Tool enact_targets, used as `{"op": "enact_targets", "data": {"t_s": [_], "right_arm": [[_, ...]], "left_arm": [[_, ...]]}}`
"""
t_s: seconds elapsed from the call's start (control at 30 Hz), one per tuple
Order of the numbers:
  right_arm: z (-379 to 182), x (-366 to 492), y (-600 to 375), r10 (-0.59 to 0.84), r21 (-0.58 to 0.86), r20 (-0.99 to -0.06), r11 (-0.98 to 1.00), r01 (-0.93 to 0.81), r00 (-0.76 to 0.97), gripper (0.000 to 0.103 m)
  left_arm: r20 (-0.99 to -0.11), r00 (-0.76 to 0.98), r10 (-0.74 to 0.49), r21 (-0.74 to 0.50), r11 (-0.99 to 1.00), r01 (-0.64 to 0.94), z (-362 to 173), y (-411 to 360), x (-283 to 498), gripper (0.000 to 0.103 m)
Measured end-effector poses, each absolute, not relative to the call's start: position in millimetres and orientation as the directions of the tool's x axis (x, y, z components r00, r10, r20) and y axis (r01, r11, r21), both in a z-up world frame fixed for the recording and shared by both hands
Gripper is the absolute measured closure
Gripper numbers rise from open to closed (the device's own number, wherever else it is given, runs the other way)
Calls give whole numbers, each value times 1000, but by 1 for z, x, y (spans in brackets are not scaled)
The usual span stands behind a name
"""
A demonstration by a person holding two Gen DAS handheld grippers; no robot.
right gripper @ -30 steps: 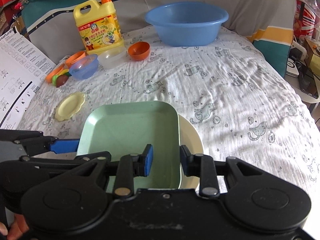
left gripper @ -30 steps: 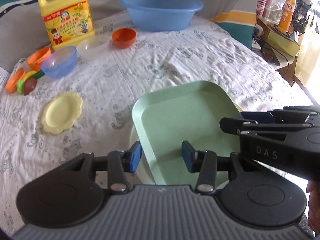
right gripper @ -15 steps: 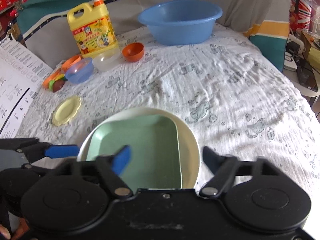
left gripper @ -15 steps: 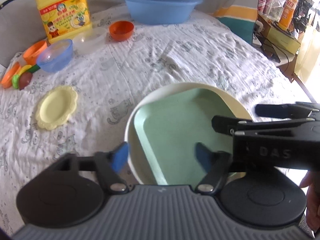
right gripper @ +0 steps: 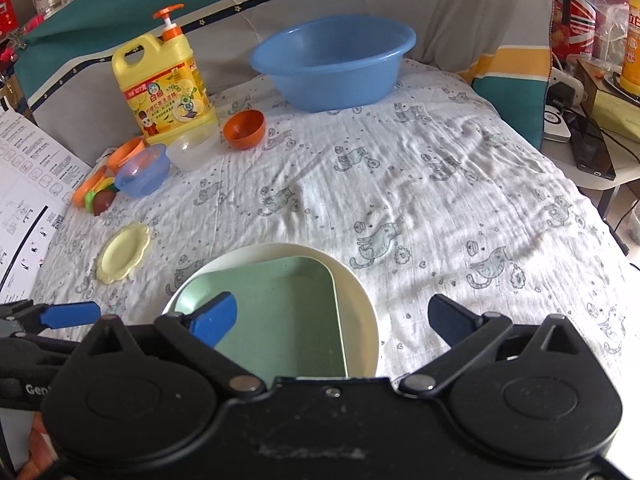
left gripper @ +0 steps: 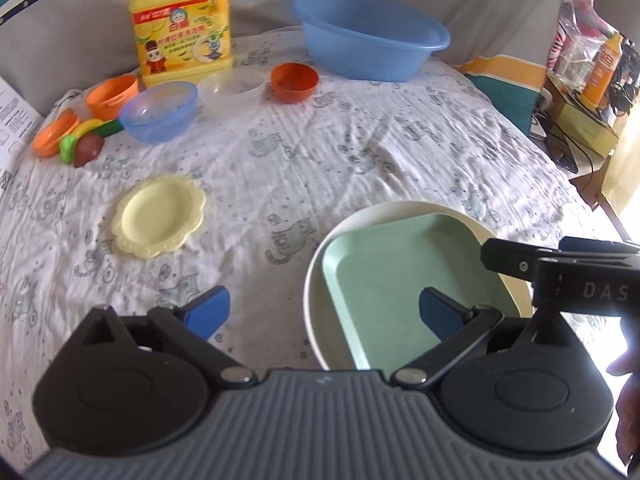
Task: Organize plates and bowls
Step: 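Carry the green plate with both grippers onto the white plate and open both, then move both grippers to the yellow flower-edged plate and close on its rim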
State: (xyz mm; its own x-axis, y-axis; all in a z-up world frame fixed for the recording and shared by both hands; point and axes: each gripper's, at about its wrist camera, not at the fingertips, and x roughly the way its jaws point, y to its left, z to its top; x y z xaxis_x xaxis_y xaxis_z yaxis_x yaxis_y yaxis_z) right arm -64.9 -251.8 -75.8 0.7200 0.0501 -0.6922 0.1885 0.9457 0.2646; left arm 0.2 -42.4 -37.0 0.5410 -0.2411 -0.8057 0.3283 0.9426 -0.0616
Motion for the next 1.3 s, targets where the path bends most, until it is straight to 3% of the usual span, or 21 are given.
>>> {"op": "enact_targets", "data": {"t_s": [0.67, 1.13, 1.3], "right_arm": [[-50, -10, -182, 117, 225, -719, 972, 70, 686, 0], [-57, 68, -114, 204, 261, -782, 965, 11, 589, 0], [-67, 95, -101, 245, 309, -796, 951, 25, 554, 23]], "left_arm": [[-777, 600, -191, -157, 982, 110, -36, 50, 32, 0], [-794, 598, -109, -129, 992, 9, -63, 116, 71, 0], [-794, 599, -109, -126, 992, 14, -71, 126, 86, 2]]}}
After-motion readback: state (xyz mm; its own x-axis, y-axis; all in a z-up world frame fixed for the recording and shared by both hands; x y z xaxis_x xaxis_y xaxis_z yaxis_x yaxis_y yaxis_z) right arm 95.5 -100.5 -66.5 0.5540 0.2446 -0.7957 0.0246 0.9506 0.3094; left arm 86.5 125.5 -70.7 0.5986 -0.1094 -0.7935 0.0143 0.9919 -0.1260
